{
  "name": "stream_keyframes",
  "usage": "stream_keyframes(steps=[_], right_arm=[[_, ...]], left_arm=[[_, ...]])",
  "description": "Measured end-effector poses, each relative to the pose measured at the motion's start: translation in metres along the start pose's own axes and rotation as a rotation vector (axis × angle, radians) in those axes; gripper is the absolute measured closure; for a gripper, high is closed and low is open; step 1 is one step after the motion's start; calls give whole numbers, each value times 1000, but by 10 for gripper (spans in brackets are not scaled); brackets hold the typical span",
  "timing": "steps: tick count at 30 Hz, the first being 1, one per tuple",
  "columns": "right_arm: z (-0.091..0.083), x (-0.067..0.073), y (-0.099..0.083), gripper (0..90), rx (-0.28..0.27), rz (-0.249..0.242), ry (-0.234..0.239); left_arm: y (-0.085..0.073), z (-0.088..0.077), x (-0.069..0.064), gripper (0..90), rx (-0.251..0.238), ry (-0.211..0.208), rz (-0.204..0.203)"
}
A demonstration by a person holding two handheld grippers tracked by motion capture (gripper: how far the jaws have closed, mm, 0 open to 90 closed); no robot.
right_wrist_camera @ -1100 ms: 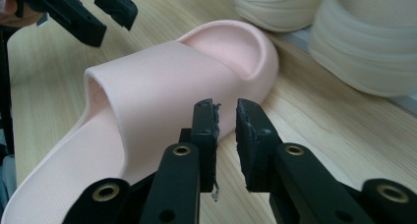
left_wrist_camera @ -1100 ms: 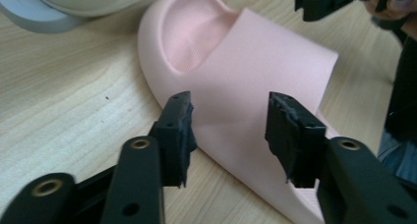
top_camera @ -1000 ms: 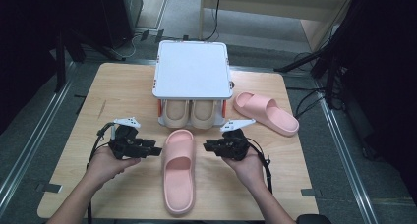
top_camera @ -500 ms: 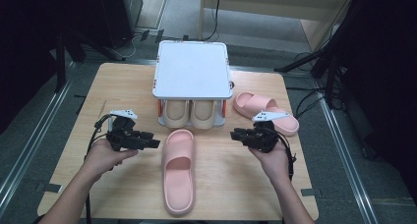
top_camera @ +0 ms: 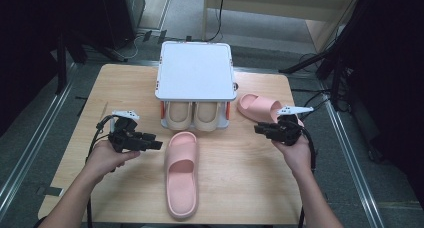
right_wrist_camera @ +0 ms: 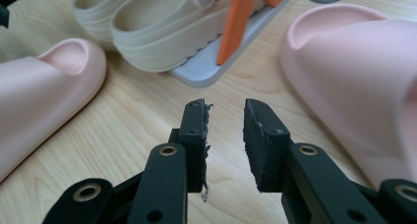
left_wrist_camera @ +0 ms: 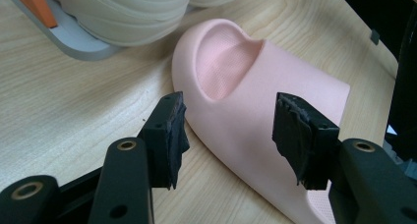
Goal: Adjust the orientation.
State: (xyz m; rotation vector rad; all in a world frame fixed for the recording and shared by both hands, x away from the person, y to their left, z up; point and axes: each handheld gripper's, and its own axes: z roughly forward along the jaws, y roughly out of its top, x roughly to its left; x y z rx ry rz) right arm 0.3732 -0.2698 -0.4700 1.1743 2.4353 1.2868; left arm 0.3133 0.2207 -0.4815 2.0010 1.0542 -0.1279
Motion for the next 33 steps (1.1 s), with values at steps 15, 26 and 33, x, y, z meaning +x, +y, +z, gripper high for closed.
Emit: stream_keyframes(steps=[15,26,33], right_arm=[[-4,-62,-4,565,-47,89,-40],[23,-84,2,535,-17,106,-72],[43,-90,4,573,45,120,-43]], left_arm=[[-15,-9,-6,430,-13,17,-2],[-32,-19,-11,429,-18,53,-14],[-40,-23,-12,432,-18,57,-23]])
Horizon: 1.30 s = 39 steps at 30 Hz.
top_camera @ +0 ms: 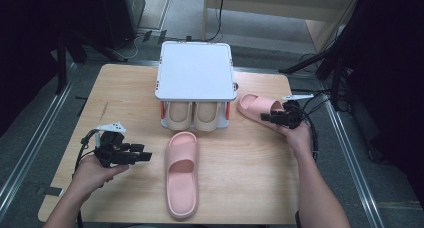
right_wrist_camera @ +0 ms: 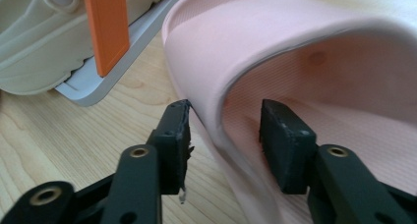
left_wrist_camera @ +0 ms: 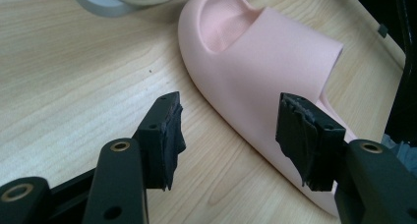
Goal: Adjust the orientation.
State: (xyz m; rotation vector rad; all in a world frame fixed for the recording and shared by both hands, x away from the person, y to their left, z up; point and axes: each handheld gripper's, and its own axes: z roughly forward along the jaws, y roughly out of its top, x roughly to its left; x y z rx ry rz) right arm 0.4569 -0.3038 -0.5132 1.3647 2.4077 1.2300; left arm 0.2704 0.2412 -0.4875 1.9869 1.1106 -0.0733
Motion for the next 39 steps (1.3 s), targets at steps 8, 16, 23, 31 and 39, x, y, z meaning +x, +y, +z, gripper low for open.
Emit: stream_keyframes(steps=[8,16,23,31,39], right_arm=[[10,12,11,737,48,-22,3],[-1,19,16,839,10,-34,-53],[-17,25,14,838,11,36,-40],[-42,44,7,837,-30,44,-37],[-61,66,-6,837,-26,43,-37]], left_arm=[[-4,-3,-1,432,-14,2,-10],[1,-1,-4,460,-37,1,29],[9,8,-5,459,-20,-18,47],[21,22,-8,460,-13,-57,85],[34,30,-10,463,1,-82,99]])
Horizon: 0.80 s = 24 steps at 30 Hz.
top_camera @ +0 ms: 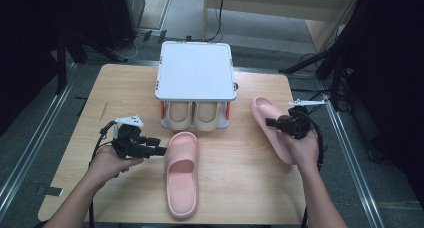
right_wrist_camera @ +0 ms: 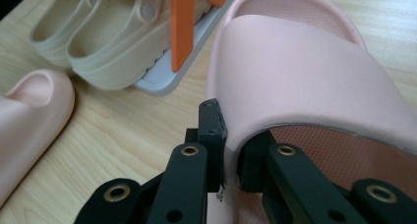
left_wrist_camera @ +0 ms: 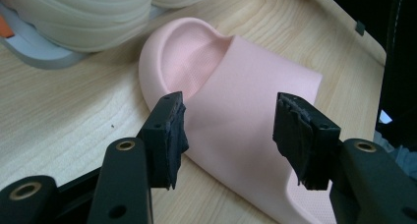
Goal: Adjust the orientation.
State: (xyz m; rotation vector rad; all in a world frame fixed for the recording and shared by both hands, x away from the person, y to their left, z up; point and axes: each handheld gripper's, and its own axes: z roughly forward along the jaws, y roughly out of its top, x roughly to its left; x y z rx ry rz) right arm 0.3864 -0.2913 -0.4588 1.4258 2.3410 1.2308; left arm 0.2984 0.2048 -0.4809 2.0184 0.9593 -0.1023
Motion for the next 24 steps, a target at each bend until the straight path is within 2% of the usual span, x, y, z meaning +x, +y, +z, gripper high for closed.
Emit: stream_keyframes(steps=[1,3,5,10,14,17,21,24], right_arm=[[-1,2,-2,837,7,-2,0],[-3,7,-6,836,13,-1,3],[-7,12,-9,835,12,0,8],[-16,28,-16,837,7,-14,14],[-12,39,-23,836,38,-17,14],[-11,48,-28,835,56,-31,16],[-15,60,-33,836,58,-34,22],[-18,70,-35,836,55,-47,20]], left_arm=[[0,-1,0,467,-13,-6,5],[1,-1,2,488,-36,-13,-12],[1,0,3,508,-30,-13,-20],[5,3,-1,527,-8,-10,17],[12,8,-4,538,12,-12,33],[16,10,-6,553,26,-30,36],[21,10,-9,582,-8,-43,41],[22,11,-9,616,-3,-45,47]])
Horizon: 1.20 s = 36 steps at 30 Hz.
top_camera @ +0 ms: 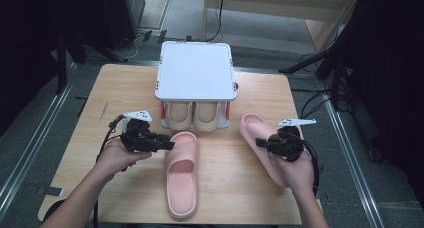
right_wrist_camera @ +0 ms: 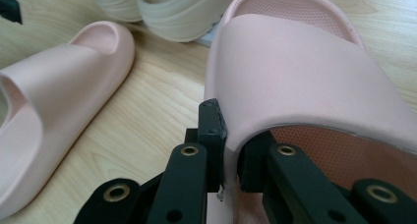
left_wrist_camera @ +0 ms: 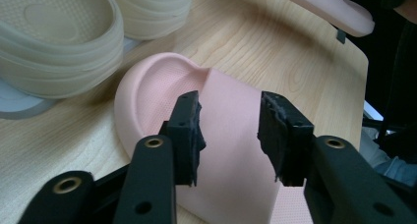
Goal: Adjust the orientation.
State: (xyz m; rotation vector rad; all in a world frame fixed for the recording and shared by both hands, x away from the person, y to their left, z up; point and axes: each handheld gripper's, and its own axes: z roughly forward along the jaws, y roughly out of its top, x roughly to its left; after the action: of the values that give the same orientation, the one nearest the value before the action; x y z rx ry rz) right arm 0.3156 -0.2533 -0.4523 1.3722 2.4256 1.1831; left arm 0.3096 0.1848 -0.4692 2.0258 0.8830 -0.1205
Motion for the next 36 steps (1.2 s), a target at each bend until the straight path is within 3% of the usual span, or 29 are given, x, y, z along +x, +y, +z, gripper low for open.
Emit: stream_keyframes(steps=[5,8,10,20,27,36], right_arm=[[-2,21,-5,833,-8,-9,24],[2,36,-7,832,6,-40,20],[7,44,-9,831,16,-65,24],[39,66,-11,830,54,-81,75],[58,77,-17,829,91,-94,73],[78,97,-21,810,127,-140,16]], left_arm=[[0,0,-2,665,-1,9,27],[0,0,-2,701,-6,18,35],[0,1,-2,718,2,22,36],[-3,9,1,713,7,4,63],[-5,12,0,712,26,8,79],[-7,10,1,705,25,12,80]])
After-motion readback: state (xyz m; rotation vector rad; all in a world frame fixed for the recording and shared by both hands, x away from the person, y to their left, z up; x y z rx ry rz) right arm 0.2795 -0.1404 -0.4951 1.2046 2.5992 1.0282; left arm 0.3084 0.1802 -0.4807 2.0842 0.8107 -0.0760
